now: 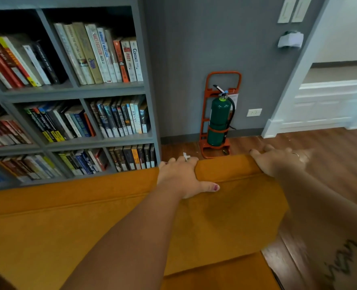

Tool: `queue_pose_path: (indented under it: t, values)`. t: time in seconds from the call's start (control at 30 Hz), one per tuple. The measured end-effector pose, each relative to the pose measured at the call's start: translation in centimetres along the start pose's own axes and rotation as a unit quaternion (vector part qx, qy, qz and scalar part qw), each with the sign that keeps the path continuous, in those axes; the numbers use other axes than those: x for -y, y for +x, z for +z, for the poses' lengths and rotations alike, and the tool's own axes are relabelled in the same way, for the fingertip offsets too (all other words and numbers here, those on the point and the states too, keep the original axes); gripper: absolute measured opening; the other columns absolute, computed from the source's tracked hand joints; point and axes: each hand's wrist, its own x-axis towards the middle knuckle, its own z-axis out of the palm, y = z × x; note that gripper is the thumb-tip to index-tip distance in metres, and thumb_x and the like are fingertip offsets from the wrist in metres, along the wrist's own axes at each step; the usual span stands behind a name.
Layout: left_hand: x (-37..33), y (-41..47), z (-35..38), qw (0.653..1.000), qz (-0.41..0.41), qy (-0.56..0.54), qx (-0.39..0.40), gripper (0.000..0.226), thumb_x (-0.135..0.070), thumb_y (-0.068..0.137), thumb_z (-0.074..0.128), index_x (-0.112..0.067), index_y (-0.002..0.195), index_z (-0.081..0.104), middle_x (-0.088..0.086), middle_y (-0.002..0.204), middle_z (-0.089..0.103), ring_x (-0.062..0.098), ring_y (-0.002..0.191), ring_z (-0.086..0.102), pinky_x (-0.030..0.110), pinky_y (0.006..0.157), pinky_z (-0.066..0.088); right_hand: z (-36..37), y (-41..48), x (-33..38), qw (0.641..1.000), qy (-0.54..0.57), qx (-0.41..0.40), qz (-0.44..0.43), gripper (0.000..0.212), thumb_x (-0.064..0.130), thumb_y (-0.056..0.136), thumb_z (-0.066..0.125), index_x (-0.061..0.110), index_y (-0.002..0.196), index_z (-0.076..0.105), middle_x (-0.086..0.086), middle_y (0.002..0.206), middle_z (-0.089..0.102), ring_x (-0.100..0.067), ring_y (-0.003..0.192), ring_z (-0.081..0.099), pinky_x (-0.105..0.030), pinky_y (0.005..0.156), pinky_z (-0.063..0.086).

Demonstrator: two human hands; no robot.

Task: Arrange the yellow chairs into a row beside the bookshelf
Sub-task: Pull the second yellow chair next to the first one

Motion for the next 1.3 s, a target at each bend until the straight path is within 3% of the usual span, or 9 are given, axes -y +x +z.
queue_pose_path:
  t: [0.73, 1.3]
  values:
    - [4.5, -8.8, 1.4, 1.0, 0.029, -0.012, 0.0, 0.099, -0.09, 0.064, 0.044, -0.036, 0.145, 0.027, 0.001, 0.143, 0.042, 0.029, 0.133, 0.037, 0.05, 0.111, 0.024, 2.7, -11.3, 1.0, 0.998, 0.049, -0.035, 0.023, 0.062, 0.064, 0.091, 0.026, 0.028, 0.138, 0.043, -0.021, 0.145, 0.034, -0.042, 0.133, 0.032, -0.05, 0.103, 0.03]
    - [4.1, -8.4, 1.8, 1.0, 0.021, 0.003, -0.01, 0.099, -0.09, 0.066, 0.042, -0.034, 0.146, 0.027, 0.002, 0.144, 0.042, 0.028, 0.134, 0.036, 0.049, 0.112, 0.023, 3.3, -10.6, 1.4, 0.998, 0.037, -0.05, 0.024, 0.066, 0.065, 0.09, 0.022, 0.027, 0.141, 0.041, -0.019, 0.15, 0.03, -0.04, 0.132, 0.035, -0.054, 0.103, 0.028]
